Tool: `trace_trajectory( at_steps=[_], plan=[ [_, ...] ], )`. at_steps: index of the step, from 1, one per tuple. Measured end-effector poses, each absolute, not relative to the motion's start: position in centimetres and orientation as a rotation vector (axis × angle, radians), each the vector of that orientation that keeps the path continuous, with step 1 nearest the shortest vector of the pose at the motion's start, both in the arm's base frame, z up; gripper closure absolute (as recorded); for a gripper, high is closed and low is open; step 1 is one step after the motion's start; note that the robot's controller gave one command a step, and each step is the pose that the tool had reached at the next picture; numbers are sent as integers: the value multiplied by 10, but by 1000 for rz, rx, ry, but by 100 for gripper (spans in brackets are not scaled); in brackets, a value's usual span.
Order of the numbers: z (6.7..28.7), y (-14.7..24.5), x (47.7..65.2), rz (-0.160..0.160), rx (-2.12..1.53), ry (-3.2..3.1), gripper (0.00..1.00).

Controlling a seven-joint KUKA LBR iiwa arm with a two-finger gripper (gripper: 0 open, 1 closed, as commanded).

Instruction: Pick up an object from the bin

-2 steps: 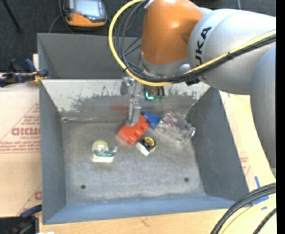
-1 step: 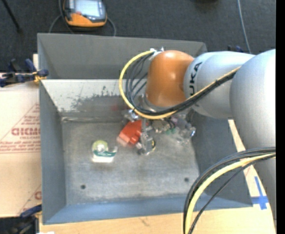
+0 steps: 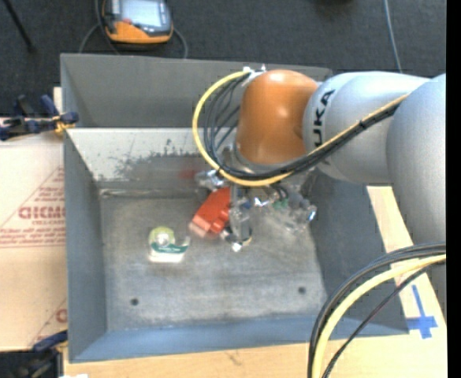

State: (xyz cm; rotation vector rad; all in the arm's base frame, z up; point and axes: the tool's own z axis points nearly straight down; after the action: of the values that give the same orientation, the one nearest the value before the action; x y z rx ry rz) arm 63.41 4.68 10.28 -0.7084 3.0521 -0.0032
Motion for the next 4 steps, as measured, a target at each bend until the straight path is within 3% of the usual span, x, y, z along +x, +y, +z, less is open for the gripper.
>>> trace_trajectory(
  at_steps=[1,2,3,4],
  plan=[
    [101,43,647,-4,-935,2988,0],
    [71,40,655,-4,-1034,2958,0],
    [72,55,642,-3,-1103,2935,0],
    [73,54,643,-2,-1099,2935,100]
  ],
)
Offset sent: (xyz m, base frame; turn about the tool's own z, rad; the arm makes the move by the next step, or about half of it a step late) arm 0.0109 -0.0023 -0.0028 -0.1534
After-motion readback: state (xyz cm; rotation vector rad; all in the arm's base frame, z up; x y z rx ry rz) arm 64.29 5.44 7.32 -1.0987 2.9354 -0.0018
